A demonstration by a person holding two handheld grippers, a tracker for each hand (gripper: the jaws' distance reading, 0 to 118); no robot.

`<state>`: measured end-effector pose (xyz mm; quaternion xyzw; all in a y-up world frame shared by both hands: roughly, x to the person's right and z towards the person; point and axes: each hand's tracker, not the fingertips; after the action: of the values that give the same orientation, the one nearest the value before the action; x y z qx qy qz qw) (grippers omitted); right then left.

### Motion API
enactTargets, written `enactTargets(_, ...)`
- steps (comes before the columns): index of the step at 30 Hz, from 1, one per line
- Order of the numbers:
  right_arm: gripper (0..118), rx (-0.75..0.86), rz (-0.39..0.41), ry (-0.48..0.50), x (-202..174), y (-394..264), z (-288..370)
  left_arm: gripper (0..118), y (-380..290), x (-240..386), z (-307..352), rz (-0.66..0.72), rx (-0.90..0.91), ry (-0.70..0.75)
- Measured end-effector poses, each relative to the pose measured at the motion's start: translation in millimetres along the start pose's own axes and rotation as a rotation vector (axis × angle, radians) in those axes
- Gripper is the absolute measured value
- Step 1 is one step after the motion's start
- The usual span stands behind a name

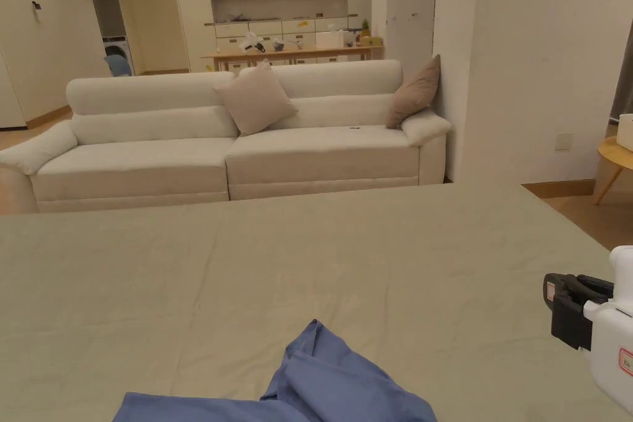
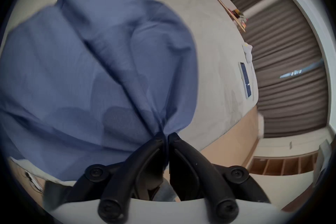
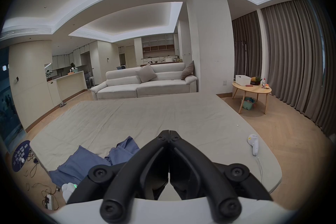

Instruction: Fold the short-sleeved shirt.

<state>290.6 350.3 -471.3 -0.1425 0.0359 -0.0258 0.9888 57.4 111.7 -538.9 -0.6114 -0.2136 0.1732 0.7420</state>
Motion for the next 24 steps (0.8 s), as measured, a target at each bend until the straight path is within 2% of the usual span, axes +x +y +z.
enactTargets(1, 0, -0.002, -0.002, 0.001, -1, -2, 1, 32, -1, -8, 2, 0.020, 0.001, -0.037)
enactTargets(2, 0, -0.006, -0.005, 0.002, -1, -2, 1, 75, 0, -15, 6, 0.061, 0.008, -0.091)
enactTargets(3, 0, -0.008, -0.008, 0.006, -1, -2, 1, 102, 1, -19, 13, 0.099, 0.002, -0.143)
enactTargets(4, 0, -0.009, -0.014, 0.005, -2, -3, 2, 112, 3, -22, 25, 0.154, -0.009, -0.211)
enactTargets(5, 0, -0.007, -0.024, 0.009, -2, -2, 3, 112, 6, -25, 48, 0.200, 0.029, -0.280)
enactTargets(7, 0, -0.008, -0.030, 0.018, -3, 2, 4, 112, 18, -30, 105, 0.181, 0.222, -0.349)
enactTargets(10, 0, 0.023, -0.019, 0.020, -5, 12, 15, 112, 30, -30, 233, -0.019, 0.614, -0.148)
enactTargets(13, 0, 0.061, -0.010, 0.014, -3, 22, 29, 112, 10, -37, 350, -0.155, 0.987, 0.167)
enactTargets(16, 0, 0.070, 0.001, 0.013, -4, 30, 39, 111, -25, -49, 433, -0.239, 1.134, 0.438)
enactTargets(17, 0, 0.068, 0.012, 0.007, -6, 31, 41, 109, -36, -57, 450, -0.248, 1.152, 0.514)
enactTargets(18, 0, 0.068, 0.017, 0.007, -8, 31, 42, 101, -46, -63, 461, -0.257, 1.170, 0.566)
enactTargets(19, 0, 0.069, 0.020, 0.008, -10, 32, 42, 79, -57, -70, 472, -0.259, 1.185, 0.592)
enactTargets(20, 0, 0.072, 0.018, 0.010, -13, 34, 42, 31, -66, -75, 481, -0.244, 1.208, 0.638)
enactTargets(21, 0, 0.078, 0.012, 0.023, -17, 36, 41, 0, -72, -78, 483, -0.216, 1.217, 0.670)
enactTargets(22, 0, 0.086, 0.008, 0.034, -22, 39, 41, 0, -79, -83, 489, -0.183, 1.238, 0.692)
enactTargets(24, 0, 0.105, 0.007, 0.039, -34, 45, 41, 0, -88, -89, 499, -0.179, 1.269, 0.618)
